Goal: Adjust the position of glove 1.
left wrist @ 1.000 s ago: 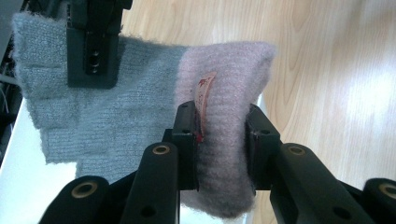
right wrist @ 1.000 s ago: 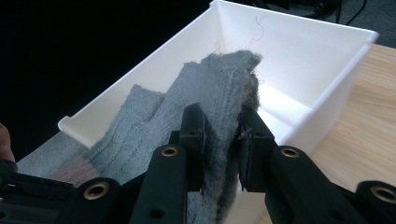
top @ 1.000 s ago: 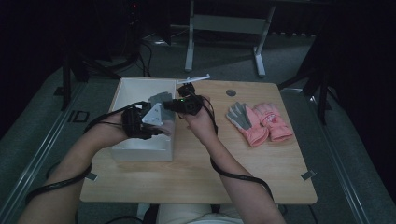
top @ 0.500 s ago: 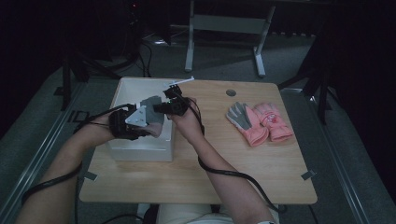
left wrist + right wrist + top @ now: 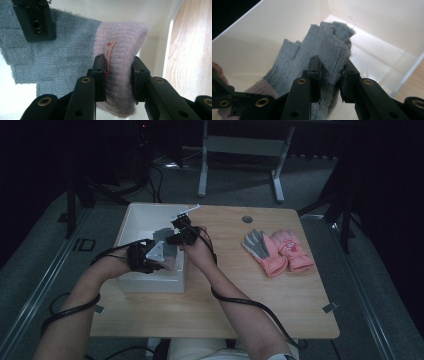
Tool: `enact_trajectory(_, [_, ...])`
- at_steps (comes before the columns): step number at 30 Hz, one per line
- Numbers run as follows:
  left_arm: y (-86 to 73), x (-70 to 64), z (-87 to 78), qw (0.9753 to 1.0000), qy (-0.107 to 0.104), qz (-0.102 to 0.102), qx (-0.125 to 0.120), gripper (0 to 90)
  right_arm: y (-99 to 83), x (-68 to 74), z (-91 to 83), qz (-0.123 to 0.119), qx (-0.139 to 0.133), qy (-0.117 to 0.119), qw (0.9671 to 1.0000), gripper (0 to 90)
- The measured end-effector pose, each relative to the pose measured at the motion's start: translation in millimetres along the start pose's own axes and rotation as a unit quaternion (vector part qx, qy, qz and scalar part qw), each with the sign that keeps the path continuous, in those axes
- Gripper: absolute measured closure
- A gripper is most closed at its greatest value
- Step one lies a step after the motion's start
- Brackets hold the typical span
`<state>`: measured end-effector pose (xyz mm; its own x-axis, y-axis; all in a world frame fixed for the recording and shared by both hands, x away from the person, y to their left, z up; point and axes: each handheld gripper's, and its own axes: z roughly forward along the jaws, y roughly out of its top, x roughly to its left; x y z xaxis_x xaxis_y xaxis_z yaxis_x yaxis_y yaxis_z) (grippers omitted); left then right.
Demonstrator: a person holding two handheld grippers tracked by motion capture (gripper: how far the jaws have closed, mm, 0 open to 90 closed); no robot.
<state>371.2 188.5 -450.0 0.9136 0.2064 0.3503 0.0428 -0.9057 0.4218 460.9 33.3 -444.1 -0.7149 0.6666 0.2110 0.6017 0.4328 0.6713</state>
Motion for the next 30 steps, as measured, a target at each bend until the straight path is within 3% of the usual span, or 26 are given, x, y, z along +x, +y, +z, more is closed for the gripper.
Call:
enact_trajectory(10, [-2.9,7.0,0.4,0.9997,0.004,0.014,0.019,69.7,10.5,4.8,8.4,-0.020,0.018,-0.025,0.9993,71.9])
enact_trajectory(13, [-3.2,9.0,3.8,0.9989,0.005,0.030,0.036,69.7,13.9,5.1,12.6,-0.030,0.039,-0.034,0.9982,71.0])
enact_trajectory(18, [-2.3,13.1,10.7,0.9989,-0.006,0.023,0.040,69.7,20.2,7.6,18.7,-0.049,0.069,-0.054,0.9949,70.7])
enact_trajectory(22, [0.0,11.7,20.7,0.9969,-0.001,0.040,0.068,69.4,21.9,8.7,21.3,-0.058,0.086,-0.058,0.9929,66.2])
enact_trajectory(24, [-0.7,11.7,31.0,0.9936,0.005,0.048,0.102,68.6,21.2,8.5,21.2,-0.056,0.078,-0.054,0.9939,59.0])
enact_trajectory(25, [-1.3,11.6,37.3,0.9923,0.002,0.049,0.114,68.4,20.7,7.6,20.6,-0.049,0.072,-0.055,0.9947,57.6])
enact_trajectory(27, [-3.1,11.4,49.7,0.9896,-0.024,0.043,0.135,68.1,19.2,5.2,18.2,-0.041,0.064,-0.054,0.9957,53.1])
enact_trajectory(29, [-4.3,9.5,57.3,0.9869,-0.026,0.047,0.152,67.5,17.4,2.8,14.6,-0.039,0.060,-0.053,0.9960,50.8])
enact_trajectory(30, [-4.3,9.8,58.7,0.9870,-0.030,0.038,0.153,66.7,16.6,1.3,12.4,-0.037,0.057,-0.052,0.9963,50.7])
